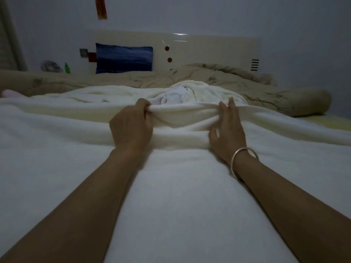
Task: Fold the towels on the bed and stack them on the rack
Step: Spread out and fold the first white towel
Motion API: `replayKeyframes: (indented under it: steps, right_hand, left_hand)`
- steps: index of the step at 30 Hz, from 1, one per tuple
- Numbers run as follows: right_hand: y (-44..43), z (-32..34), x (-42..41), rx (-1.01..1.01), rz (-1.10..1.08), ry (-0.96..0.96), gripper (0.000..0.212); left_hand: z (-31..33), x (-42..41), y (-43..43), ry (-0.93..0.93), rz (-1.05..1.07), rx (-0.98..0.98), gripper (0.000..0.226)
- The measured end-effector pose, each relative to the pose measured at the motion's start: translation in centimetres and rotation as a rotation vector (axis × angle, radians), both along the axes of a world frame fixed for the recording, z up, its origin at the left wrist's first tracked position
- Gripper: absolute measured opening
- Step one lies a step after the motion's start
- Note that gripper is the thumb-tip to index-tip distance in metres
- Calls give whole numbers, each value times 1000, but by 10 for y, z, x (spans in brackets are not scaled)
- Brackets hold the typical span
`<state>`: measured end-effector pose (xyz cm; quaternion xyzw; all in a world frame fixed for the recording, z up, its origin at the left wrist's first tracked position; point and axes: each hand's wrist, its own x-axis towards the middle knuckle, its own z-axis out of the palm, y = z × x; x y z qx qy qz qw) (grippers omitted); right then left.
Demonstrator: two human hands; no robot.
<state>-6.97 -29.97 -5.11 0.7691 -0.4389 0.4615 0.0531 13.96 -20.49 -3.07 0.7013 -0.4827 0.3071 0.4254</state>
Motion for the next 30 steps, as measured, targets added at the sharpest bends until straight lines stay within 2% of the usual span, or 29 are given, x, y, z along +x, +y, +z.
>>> replayKeyframes:
  steps: [1,3,5,6,13,20,26,28,30]
  right_hand:
    - [-4,-4,0,74,2,97,77]
    - [-11,-14,2,203,-14,247,84]
    - [-18,-23,7,272,-42,346,82]
    - [-20,-26,10,296,-56,383,82]
    - [-46,-24,27,424,-153,535,88]
    - [-46,-33,33,386,-177,471,87]
    - [1,-29,29,277,-239,247,88]
    - [32,-28,26,330,-233,196,86]
    - [62,-30,21,468,-187,262,78]
  left_hand:
    - [-4,2,-4,47,-68,64,37]
    - [-18,4,-11,139,-231,356,67]
    - [-35,7,-18,171,-278,654,79]
    - [-41,8,-23,173,-269,720,79]
    - [-43,18,-42,118,-141,849,81]
    - [-51,22,-49,96,-115,783,82]
    - [-53,6,-18,-58,-68,437,84]
    - [-46,0,6,-50,-67,378,84]
    - [-44,-7,34,23,-82,396,79]
